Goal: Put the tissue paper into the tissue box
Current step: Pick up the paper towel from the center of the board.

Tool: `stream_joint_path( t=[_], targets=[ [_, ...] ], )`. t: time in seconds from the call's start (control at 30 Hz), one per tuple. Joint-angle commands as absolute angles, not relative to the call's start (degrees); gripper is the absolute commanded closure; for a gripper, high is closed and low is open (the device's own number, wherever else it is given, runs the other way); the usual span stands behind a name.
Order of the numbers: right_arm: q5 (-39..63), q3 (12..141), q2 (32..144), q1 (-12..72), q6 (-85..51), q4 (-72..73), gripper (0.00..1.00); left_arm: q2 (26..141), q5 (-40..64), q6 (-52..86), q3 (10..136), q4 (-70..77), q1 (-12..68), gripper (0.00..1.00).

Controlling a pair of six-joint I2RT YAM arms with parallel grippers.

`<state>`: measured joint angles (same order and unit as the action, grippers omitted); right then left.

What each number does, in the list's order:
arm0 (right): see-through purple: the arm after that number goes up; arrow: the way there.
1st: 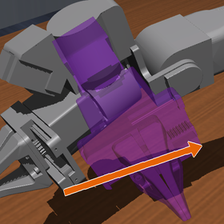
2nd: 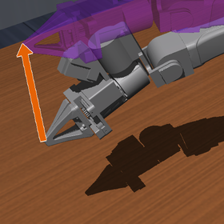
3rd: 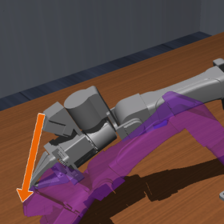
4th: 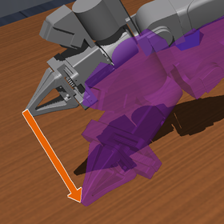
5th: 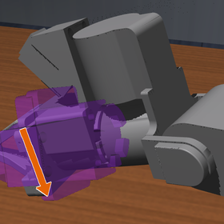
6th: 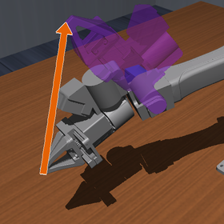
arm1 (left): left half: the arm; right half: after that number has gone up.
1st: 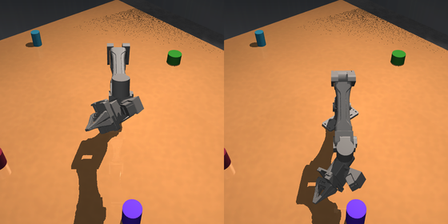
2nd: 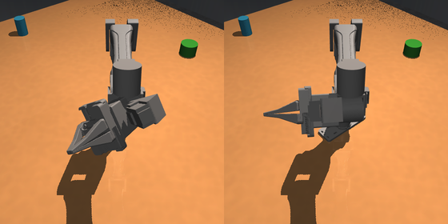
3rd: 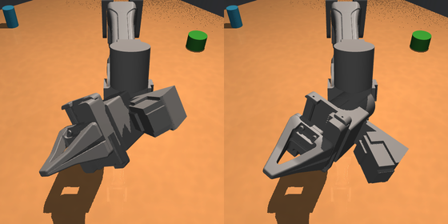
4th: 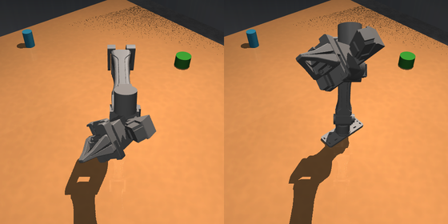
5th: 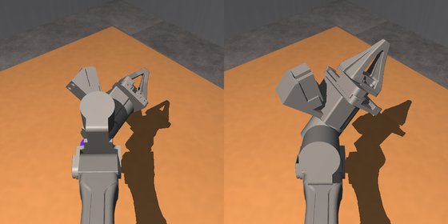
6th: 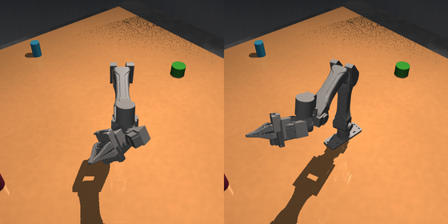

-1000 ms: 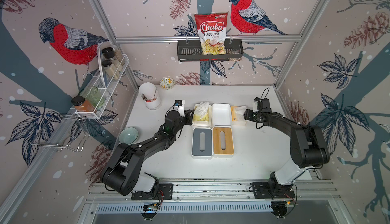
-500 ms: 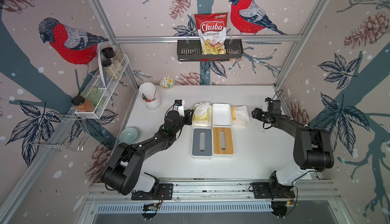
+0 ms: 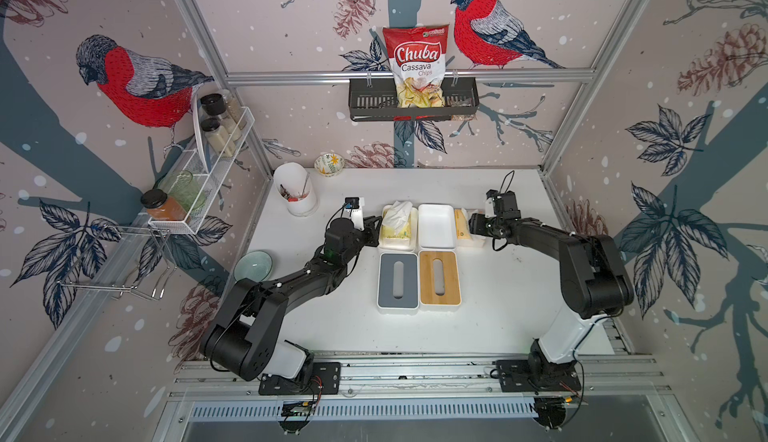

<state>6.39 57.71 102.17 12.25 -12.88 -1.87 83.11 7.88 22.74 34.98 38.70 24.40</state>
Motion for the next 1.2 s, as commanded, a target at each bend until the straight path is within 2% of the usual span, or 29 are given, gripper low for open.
stream_joint_path(
  t=[0.0,0.17,0.43,0.6,0.9,1.17],
  targets=[
    [4.4,58.0,103.8,12.4,-11.5,-2.9,0.37,83.4,8.7,23.1,35.5,40.7,24.2,0.72],
    [4.6,58.7,105.7,12.4,-11.5,-3.3,0.46,83.1,8.4,23.1,35.4,40.6,24.2,0.72],
    [3.8,58.7,105.6,12.5,-11.8,-4.1,0.76,82.7,8.1,23.0,35.3,40.4,24.2,0.73],
    [0.6,58.5,101.9,13.5,-12.2,-5.5,0.87,82.4,7.5,22.7,35.1,40.2,24.2,0.73],
    [-5.4,57.7,91.1,15.1,-13.0,-9.3,0.92,82.3,6.2,22.6,34.9,40.2,24.1,0.73],
    [-4.8,62.2,86.2,18.8,-15.3,-13.0,0.92,82.9,6.0,22.6,34.9,40.6,24.2,0.74]
  ],
)
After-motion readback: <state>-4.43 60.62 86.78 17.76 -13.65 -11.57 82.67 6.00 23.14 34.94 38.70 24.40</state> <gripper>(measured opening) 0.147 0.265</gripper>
